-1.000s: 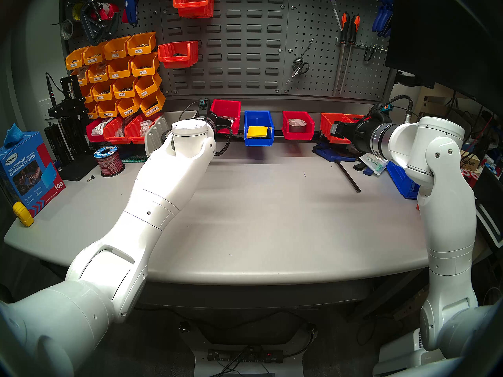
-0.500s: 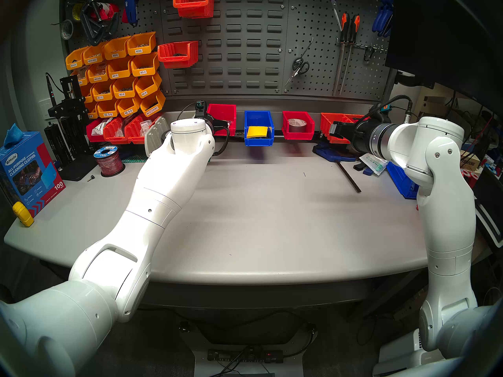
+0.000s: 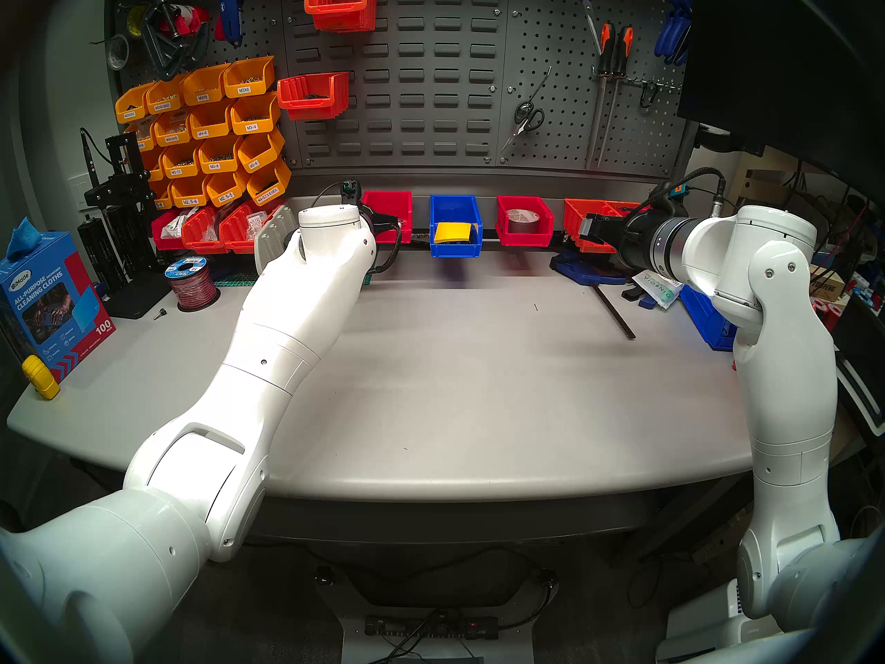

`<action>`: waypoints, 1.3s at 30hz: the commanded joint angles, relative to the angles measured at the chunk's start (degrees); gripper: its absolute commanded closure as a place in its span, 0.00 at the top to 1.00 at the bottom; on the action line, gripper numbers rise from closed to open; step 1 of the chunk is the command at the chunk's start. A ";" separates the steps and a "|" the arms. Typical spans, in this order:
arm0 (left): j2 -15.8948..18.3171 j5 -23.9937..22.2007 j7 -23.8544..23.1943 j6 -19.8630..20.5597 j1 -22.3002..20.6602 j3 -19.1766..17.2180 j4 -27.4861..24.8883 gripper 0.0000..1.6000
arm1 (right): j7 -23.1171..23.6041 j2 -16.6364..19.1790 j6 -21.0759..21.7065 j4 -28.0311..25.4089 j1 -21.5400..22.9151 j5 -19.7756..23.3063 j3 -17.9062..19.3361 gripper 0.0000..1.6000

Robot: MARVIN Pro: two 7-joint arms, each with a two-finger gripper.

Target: Hang all the unorganized tool boxes onto the wall

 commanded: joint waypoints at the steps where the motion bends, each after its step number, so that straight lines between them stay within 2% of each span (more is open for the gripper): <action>1: -0.07 0.51 -0.52 -1.11 -3.16 -0.21 0.09 0.00 | -5.74 0.16 -0.13 -0.48 0.62 -0.07 0.04 1.00; 26: -0.93 1.65 -2.25 -1.34 -6.56 -0.47 5.73 0.00 | -5.40 0.32 -0.13 -0.46 0.55 -0.19 0.02 1.00; 39: -2.59 0.54 -1.92 -0.09 -7.09 -2.14 7.78 0.00 | -6.21 0.08 -0.13 -0.50 0.71 0.17 0.00 1.00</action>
